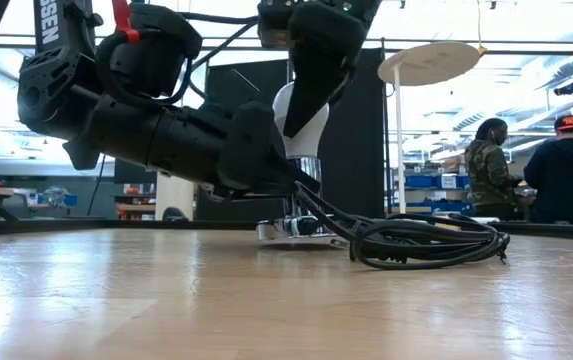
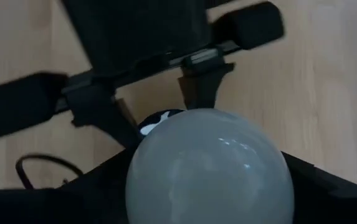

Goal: Screw lightbulb
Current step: Insert the white lightbulb into the silver lamp

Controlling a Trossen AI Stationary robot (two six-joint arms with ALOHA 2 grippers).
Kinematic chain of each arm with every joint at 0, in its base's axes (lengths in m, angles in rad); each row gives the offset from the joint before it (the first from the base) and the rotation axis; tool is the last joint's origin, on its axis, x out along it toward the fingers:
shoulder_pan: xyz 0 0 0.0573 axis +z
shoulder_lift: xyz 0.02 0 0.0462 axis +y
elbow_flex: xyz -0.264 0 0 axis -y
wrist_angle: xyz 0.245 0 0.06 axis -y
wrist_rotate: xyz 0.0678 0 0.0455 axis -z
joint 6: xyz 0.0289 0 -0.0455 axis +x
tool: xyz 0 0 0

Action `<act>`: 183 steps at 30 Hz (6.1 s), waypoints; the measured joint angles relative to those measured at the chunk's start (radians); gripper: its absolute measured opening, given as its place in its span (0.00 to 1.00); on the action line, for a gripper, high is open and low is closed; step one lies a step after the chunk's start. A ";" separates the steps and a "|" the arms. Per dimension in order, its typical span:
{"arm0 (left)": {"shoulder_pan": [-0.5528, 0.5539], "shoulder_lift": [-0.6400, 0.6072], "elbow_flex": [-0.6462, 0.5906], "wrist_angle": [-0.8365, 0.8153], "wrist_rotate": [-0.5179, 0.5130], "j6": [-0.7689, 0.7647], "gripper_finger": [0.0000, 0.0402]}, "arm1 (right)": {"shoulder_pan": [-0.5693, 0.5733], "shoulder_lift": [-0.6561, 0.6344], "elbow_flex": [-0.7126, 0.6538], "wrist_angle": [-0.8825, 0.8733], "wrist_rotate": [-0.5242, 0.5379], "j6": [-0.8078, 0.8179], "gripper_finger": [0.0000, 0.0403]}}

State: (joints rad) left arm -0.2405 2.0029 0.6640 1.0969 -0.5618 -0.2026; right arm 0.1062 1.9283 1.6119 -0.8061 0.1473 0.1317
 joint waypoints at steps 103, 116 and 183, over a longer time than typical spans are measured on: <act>0.027 0.000 0.001 -0.017 0.002 0.115 0.47 | -0.063 0.000 0.004 -0.027 -0.091 -0.361 0.80; 0.027 0.000 0.001 -0.018 0.007 0.120 0.47 | -0.065 0.001 0.004 -0.023 -0.122 -0.374 0.79; 0.055 -0.001 0.278 -0.466 0.103 0.195 0.47 | -0.028 0.002 0.118 -0.350 -0.107 -0.451 0.65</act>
State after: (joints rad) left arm -0.1852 2.0022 0.9415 0.6304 -0.4586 -0.0075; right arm 0.0783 1.9299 1.7302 -1.1565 0.0406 -0.3191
